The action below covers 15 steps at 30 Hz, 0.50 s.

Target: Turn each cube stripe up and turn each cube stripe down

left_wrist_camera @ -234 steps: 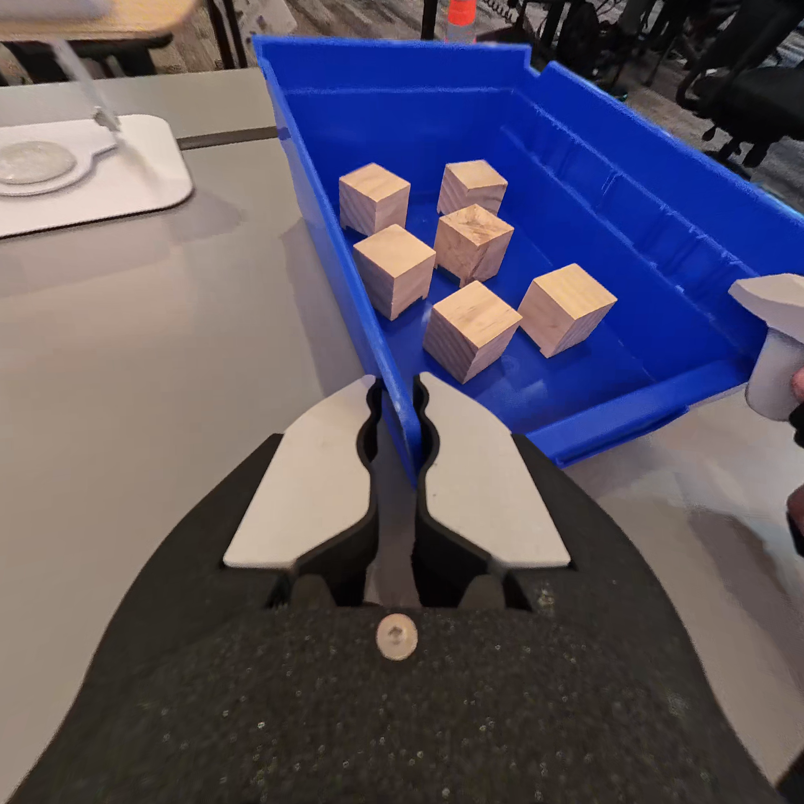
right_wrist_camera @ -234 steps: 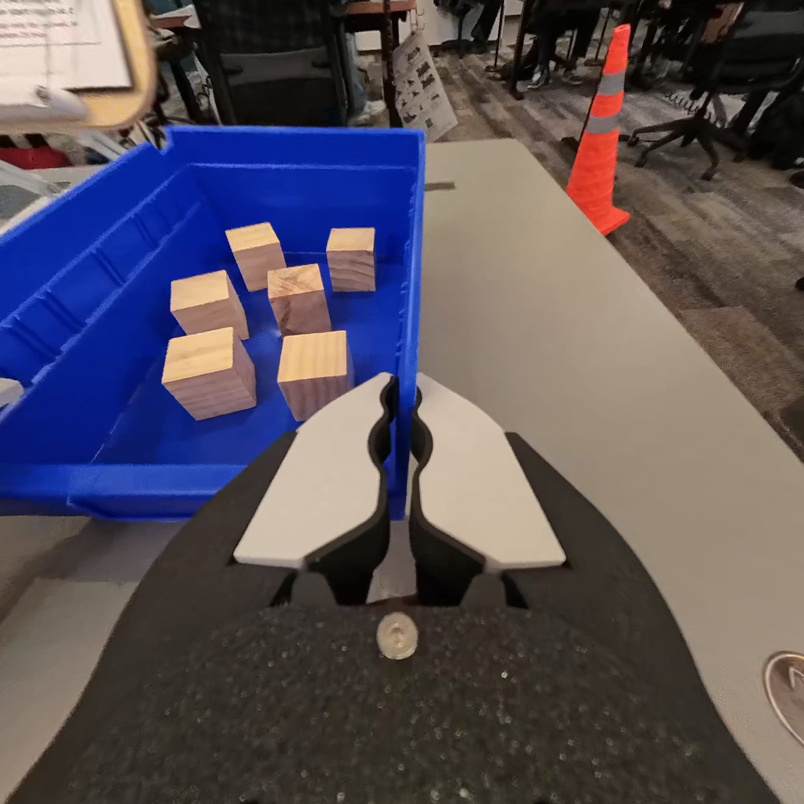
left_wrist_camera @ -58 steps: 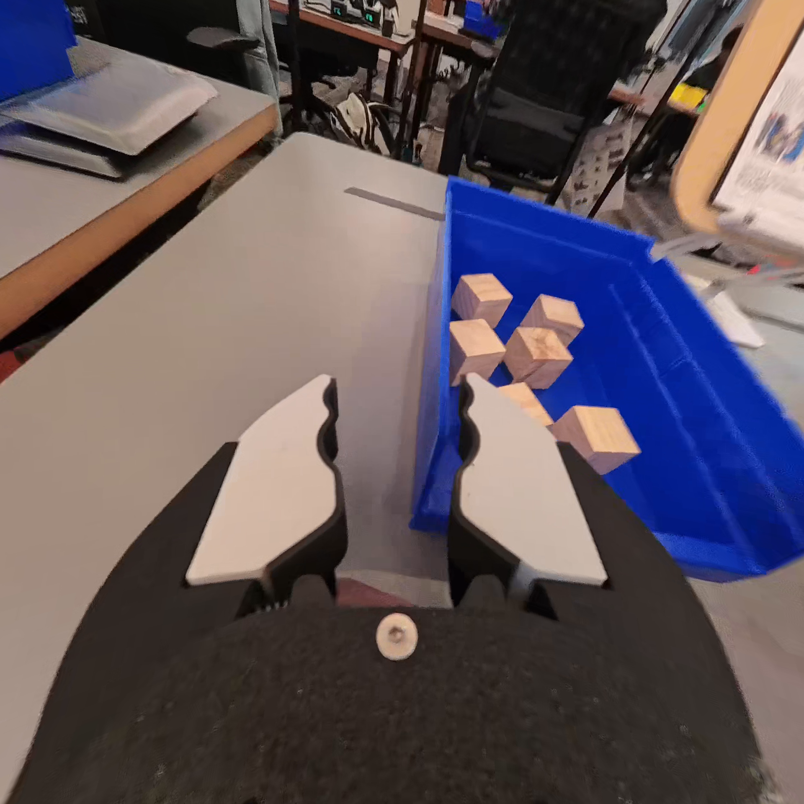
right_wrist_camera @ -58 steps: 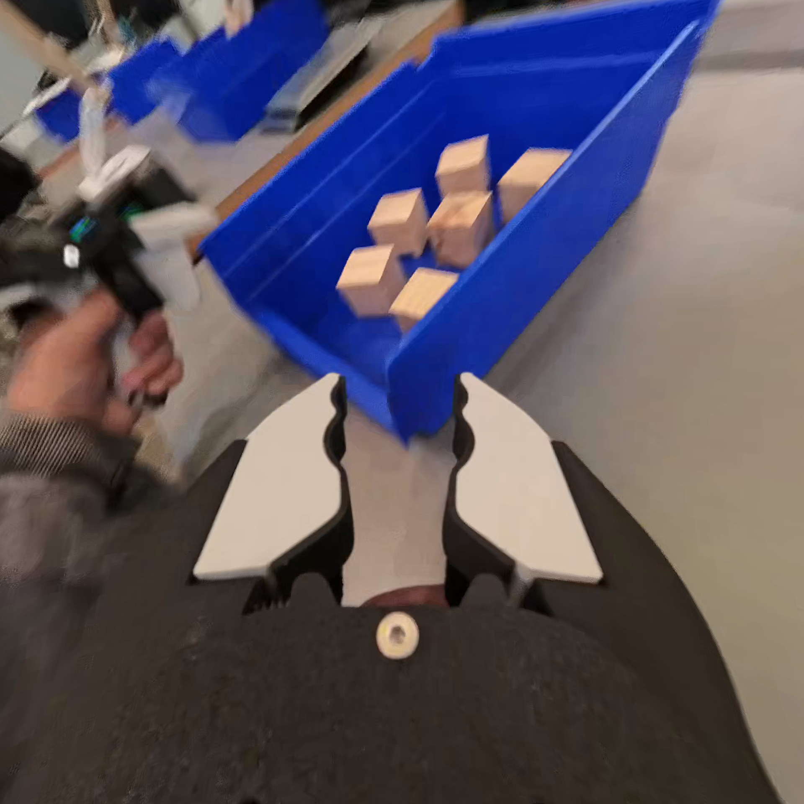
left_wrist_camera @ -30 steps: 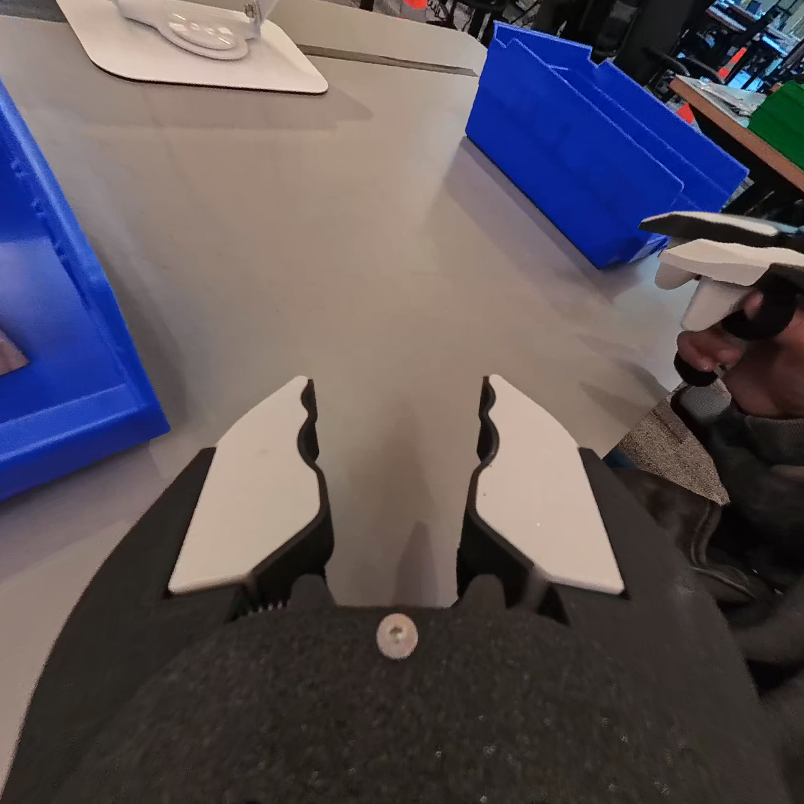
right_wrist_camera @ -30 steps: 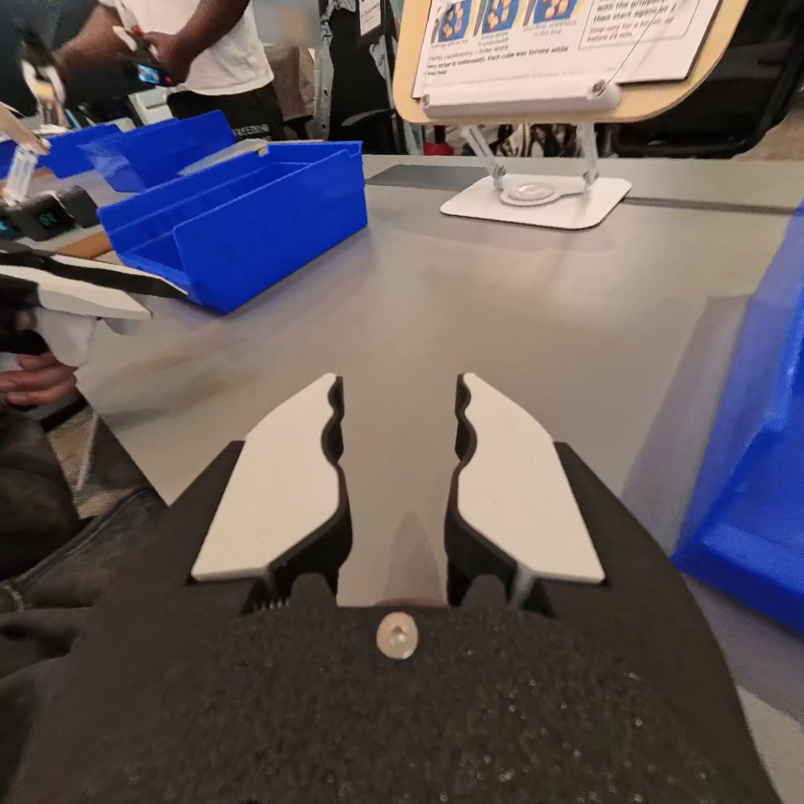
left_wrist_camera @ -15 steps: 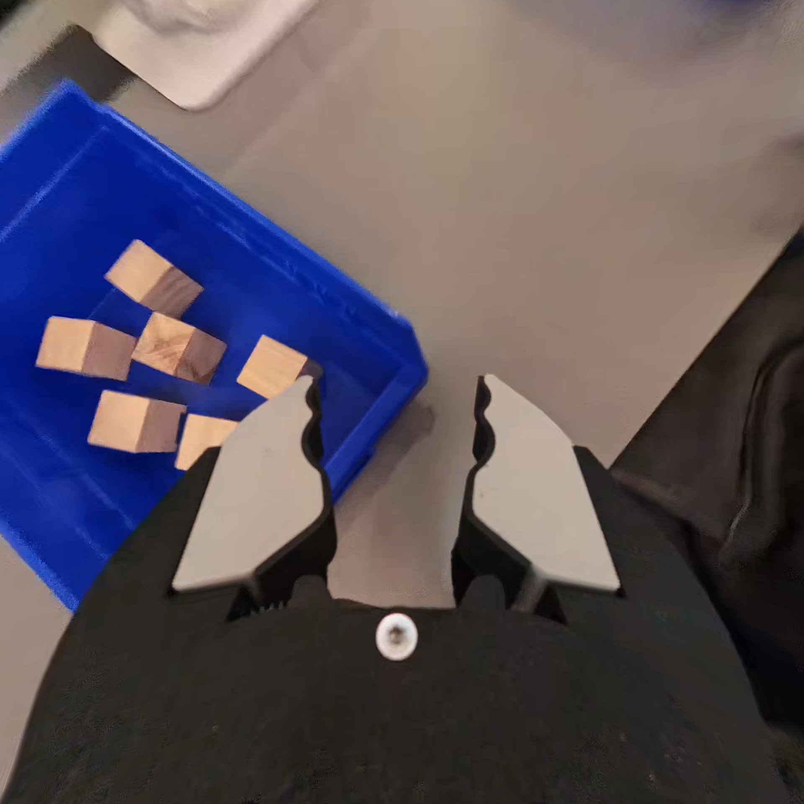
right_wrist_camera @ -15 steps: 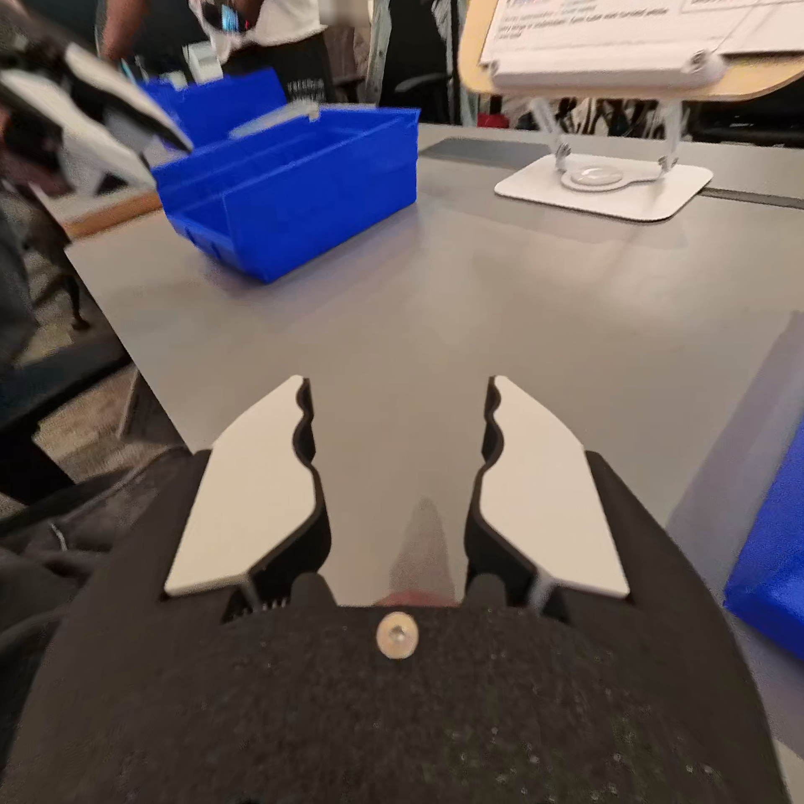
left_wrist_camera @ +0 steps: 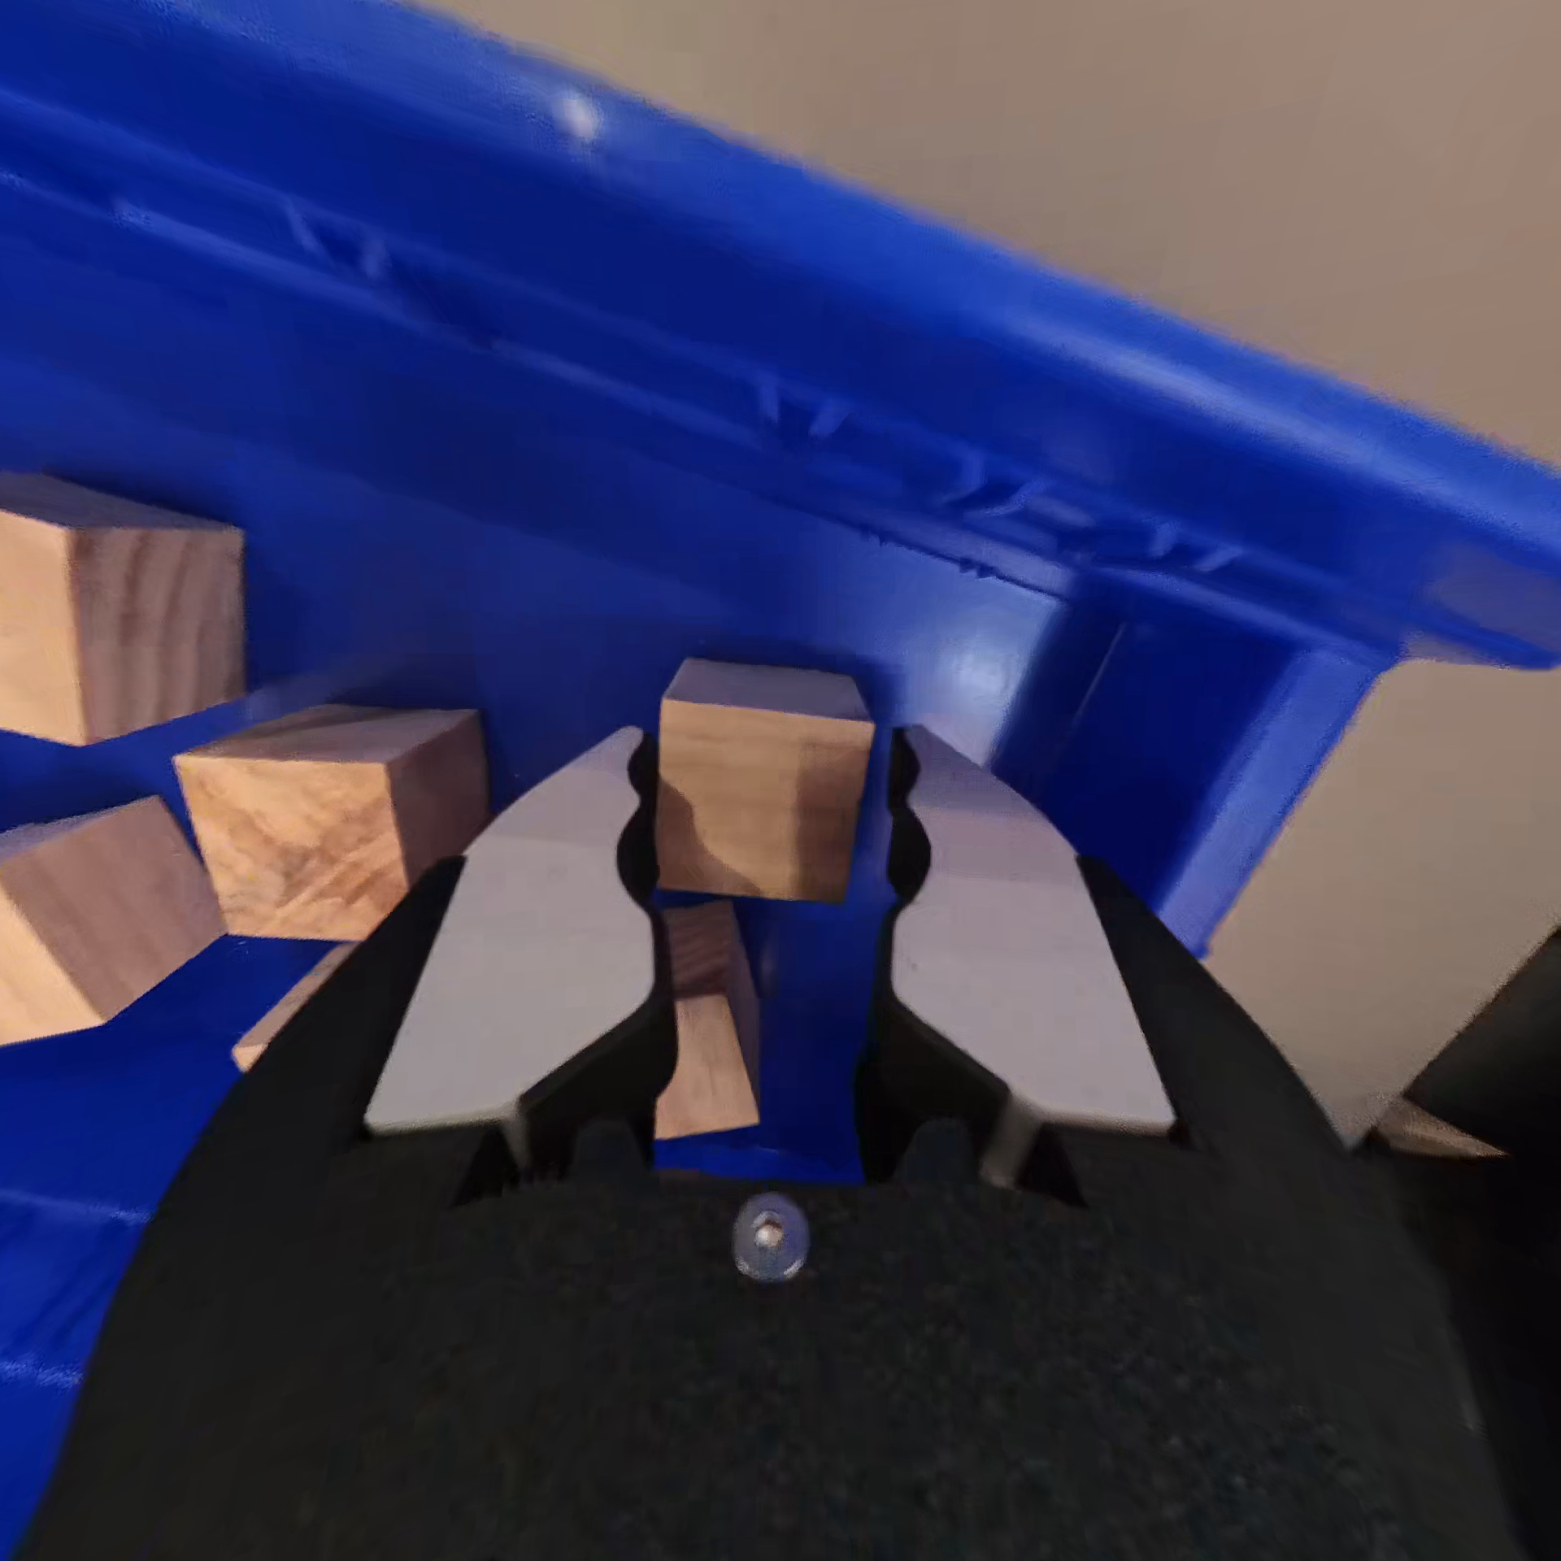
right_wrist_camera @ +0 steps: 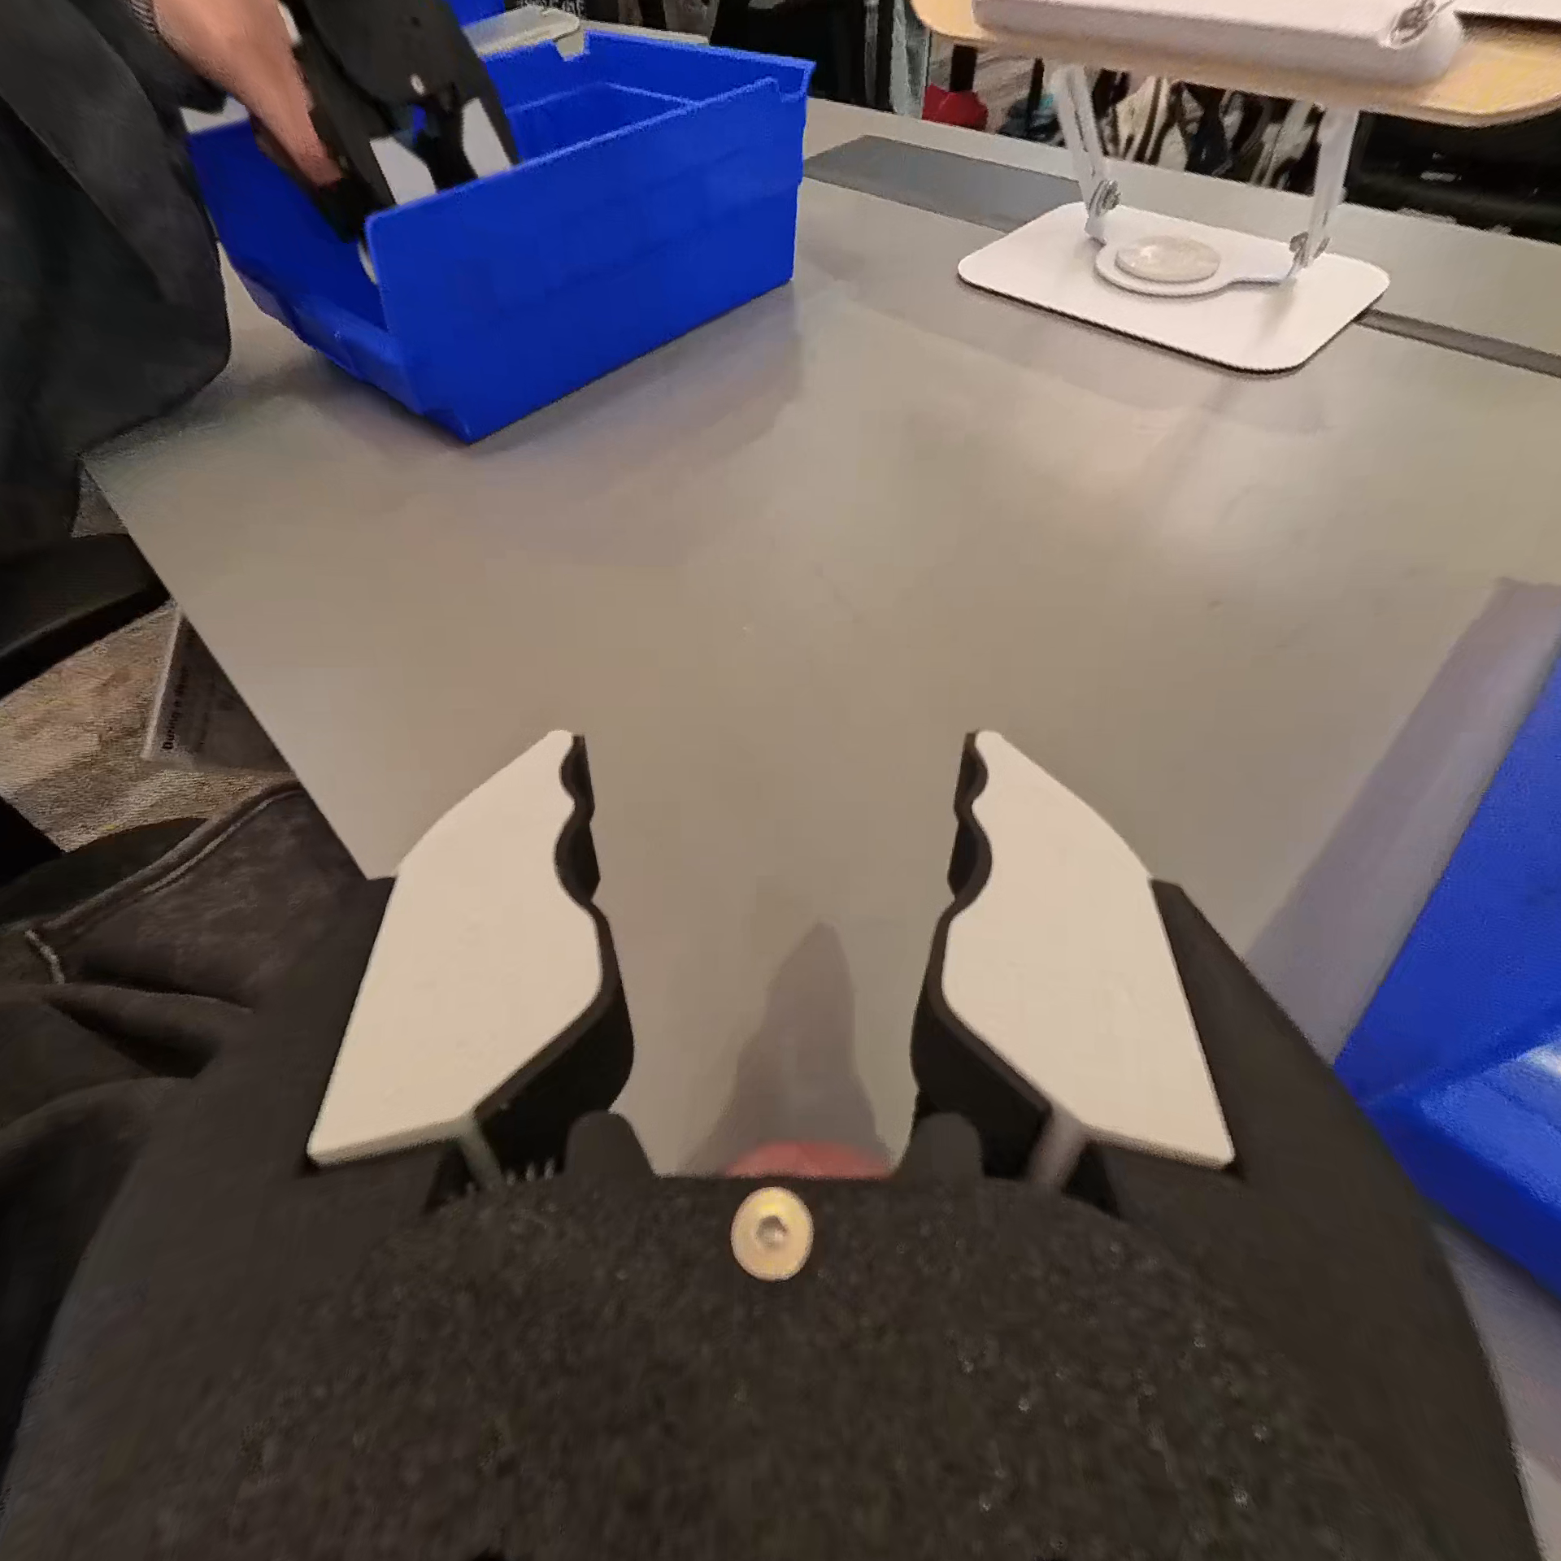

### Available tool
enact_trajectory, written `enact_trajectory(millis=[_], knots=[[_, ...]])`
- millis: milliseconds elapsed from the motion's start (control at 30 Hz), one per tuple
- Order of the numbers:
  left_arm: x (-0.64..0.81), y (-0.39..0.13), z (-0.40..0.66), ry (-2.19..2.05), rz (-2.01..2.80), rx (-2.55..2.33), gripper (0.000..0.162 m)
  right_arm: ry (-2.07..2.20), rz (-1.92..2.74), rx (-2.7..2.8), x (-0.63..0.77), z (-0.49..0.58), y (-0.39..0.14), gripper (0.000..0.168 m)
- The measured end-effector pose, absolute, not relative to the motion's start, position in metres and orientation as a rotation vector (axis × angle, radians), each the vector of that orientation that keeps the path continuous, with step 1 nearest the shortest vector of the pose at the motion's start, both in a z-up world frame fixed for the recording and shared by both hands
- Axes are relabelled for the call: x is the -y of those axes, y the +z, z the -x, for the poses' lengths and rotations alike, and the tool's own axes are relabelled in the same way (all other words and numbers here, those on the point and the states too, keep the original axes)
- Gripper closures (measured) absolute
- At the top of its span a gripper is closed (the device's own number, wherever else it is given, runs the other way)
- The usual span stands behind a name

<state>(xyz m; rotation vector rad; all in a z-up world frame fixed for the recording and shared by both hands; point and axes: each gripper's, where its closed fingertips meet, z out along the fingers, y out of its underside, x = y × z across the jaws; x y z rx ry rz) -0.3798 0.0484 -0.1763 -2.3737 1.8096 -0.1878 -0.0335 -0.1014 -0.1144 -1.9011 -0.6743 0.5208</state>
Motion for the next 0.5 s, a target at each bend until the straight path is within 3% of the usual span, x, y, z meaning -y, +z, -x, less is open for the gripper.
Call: enact_trajectory(millis=[33, 233, 367, 500], knots=[[-0.049, -0.182, 0.383, -0.160, 2.373, -1.837, 0.117, 0.535, 1.909, 0.682, 0.101, 0.034, -0.117, 0.088], [-0.063, -0.174, 0.395, 0.025, 2.241, -1.899, 0.118, 0.522, 1.943, 0.818, 0.107, 0.042, -0.136, 0.102], [-0.071, -0.127, 0.401, -0.075, 2.285, -1.624, 0.117, 0.600, 1.962, 0.812, 0.111, 0.051, -0.139, 0.096], [-0.071, -0.070, 0.378, -0.446, 2.207, -1.231, 0.118, 0.694, 2.015, 0.754, 0.113, 0.057, -0.134, 0.093]])
